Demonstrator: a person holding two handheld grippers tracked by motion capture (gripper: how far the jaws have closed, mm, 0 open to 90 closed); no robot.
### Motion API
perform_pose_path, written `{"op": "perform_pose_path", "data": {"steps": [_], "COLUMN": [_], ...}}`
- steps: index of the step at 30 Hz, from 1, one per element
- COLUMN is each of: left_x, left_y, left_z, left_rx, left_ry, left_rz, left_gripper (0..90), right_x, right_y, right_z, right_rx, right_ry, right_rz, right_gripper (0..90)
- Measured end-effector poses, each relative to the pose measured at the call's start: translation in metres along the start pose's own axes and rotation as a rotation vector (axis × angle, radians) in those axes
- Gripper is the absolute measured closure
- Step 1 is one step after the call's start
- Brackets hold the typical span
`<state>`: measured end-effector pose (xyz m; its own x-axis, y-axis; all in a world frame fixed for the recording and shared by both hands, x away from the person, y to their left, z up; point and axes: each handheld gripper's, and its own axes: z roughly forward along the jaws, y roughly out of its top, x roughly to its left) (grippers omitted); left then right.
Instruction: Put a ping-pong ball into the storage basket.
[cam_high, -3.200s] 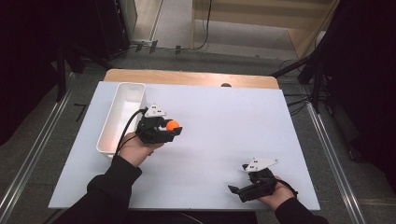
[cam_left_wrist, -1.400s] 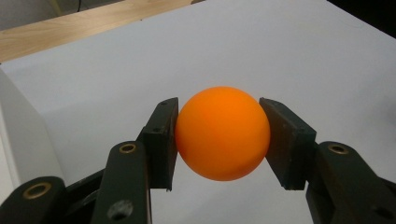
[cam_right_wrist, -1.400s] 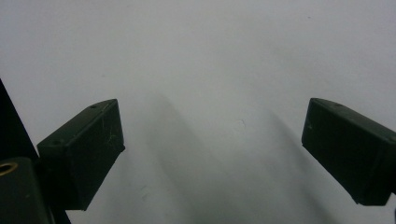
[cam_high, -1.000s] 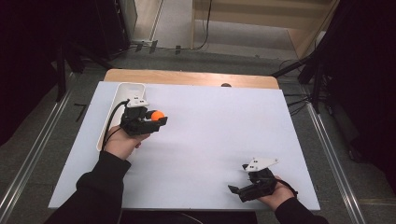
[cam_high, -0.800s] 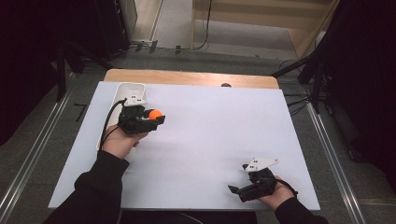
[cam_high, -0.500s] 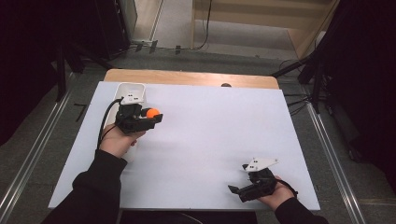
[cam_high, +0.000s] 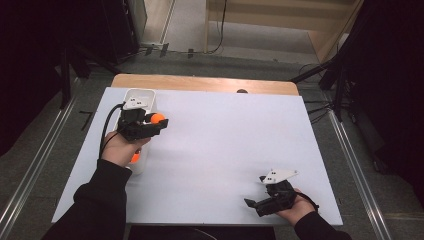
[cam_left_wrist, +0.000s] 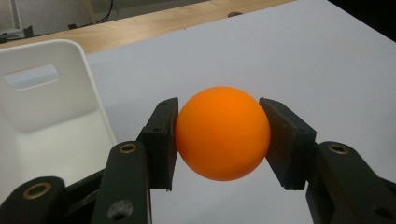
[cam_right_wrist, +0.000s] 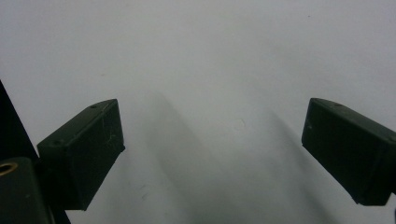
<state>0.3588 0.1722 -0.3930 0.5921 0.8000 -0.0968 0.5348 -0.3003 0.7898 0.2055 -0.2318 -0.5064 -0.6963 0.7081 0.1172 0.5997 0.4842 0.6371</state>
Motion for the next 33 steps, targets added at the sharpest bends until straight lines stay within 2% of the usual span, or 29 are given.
{"op": "perform_pose_path", "data": {"steps": [6, 33], "left_x": [0.009, 0.036], "left_y": [0.000, -0.003], "left_z": [-0.003, -0.014], "left_rx": [-0.004, -0.018], "left_ry": [0.021, 0.101], "left_rz": [-0.024, -0.072], "left_gripper": [50.0, 50.0], "right_x": [0.000, 0.000], "right_y": [0.000, 0.000], "right_z": [0.000, 0.000], "right_rx": [-0.001, 0.001], "right_ry": [0.001, 0.002], "right_rz": [-0.001, -0.001], "right_gripper": [4.4, 4.4]}}
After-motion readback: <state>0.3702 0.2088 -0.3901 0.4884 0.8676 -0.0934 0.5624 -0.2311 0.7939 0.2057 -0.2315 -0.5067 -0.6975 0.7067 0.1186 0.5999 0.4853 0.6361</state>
